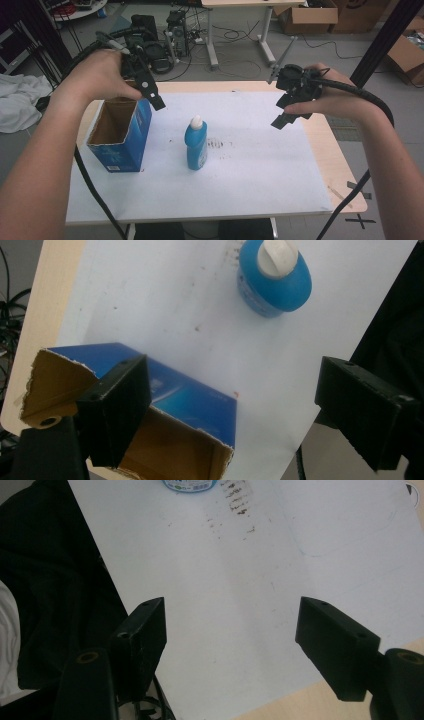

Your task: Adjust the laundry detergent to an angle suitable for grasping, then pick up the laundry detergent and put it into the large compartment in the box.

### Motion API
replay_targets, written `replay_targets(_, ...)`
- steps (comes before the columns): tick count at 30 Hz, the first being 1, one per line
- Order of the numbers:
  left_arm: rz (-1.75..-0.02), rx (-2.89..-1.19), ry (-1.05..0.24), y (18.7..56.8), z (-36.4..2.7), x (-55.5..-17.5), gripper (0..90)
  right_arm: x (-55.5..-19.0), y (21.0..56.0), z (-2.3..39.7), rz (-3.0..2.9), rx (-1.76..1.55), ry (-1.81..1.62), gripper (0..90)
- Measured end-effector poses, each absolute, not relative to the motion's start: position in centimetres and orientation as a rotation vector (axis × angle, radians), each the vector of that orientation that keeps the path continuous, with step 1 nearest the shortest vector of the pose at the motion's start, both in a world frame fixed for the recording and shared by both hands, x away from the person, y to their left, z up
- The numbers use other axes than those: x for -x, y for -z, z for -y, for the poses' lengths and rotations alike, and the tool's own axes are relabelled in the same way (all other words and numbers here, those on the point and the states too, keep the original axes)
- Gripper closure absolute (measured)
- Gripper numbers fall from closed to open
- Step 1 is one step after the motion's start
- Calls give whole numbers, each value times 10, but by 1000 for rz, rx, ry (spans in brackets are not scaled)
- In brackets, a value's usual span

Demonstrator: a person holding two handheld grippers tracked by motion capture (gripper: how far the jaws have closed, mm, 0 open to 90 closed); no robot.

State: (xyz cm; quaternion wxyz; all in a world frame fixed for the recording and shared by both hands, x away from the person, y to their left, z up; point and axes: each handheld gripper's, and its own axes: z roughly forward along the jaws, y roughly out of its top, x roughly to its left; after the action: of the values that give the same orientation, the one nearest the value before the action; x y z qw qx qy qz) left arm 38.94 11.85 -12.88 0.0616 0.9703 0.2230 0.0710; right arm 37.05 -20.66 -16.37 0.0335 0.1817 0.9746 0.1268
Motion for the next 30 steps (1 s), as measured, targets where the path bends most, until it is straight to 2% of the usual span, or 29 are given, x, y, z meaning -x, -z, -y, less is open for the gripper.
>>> replay_targets(30, -674, -2952, -214, 131, -112, -385, 138, -371, 166, 210, -3015, -552, -377, 253)
